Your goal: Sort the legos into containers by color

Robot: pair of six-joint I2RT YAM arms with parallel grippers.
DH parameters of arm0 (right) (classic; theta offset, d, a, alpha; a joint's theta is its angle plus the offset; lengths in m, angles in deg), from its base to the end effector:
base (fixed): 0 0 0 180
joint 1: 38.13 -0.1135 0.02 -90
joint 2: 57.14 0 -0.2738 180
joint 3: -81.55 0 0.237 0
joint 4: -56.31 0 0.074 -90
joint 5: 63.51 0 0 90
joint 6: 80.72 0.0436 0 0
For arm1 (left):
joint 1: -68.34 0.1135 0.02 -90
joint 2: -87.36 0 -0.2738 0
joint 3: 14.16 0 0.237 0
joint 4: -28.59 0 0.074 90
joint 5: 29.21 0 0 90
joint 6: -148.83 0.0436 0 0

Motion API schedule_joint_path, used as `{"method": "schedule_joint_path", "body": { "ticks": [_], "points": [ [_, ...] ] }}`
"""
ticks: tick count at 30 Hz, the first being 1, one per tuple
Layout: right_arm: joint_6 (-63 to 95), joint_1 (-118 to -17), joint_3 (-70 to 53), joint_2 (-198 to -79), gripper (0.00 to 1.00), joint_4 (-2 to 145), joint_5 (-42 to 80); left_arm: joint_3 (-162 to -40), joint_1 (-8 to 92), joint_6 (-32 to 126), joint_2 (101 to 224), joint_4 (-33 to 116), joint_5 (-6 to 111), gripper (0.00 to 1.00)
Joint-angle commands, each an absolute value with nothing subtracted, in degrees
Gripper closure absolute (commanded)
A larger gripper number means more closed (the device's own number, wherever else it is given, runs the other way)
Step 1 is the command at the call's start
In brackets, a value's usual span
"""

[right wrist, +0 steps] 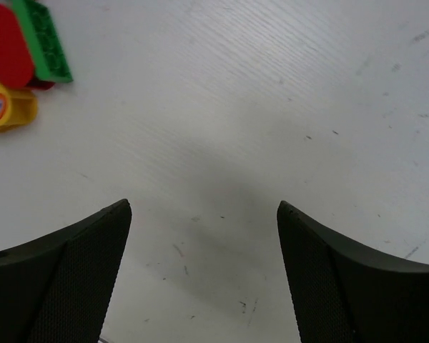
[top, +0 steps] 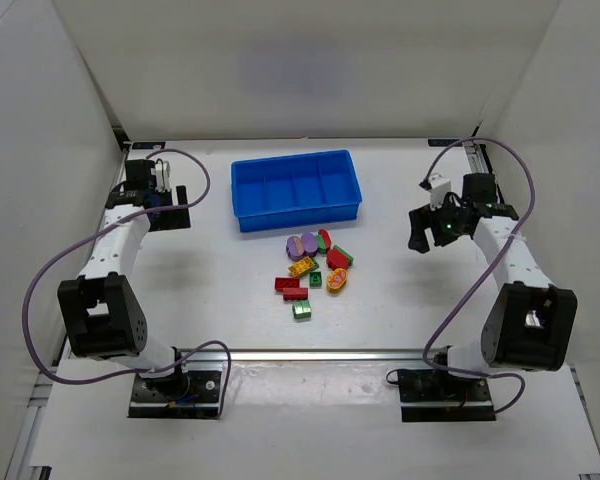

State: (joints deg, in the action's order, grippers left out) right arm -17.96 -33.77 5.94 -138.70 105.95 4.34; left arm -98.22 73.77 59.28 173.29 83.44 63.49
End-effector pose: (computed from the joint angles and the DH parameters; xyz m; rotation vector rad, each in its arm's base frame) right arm 0.2806 -0.0049 0.2654 -0.6322 2.3746 0.2552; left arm 0.3004 0.0306 0.2806 -0.1293 2.5589 0.0996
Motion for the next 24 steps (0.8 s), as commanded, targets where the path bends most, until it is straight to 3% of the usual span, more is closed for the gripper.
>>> {"method": "schedule_joint_path", "body": {
  "ticks": [1, 5, 11, 24],
  "points": [
    [-25.50, -40.29, 7.11, -134.32, 0.15, 110.59, -1.88, -99.22, 73.79, 61.52, 171.21, 83.77, 61.51, 0.01],
    [-33.85, -50.76, 8.87, -131.59, 0.23, 113.68, -5.40, -98.78, 73.79, 66.46, 169.81, 85.88, 50.10, 0.01],
    [-47.04, -64.64, 8.71, -132.28, 0.32, 114.74, -8.14, -97.90, 73.79, 67.79, 168.49, 86.76, 46.90, 0.01],
    [-71.21, -73.02, 2.73, -144.93, 0.36, 117.29, -9.72, -96.41, 73.79, 68.14, 169.28, 87.20, 48.66, 0.01]
  ]
}}
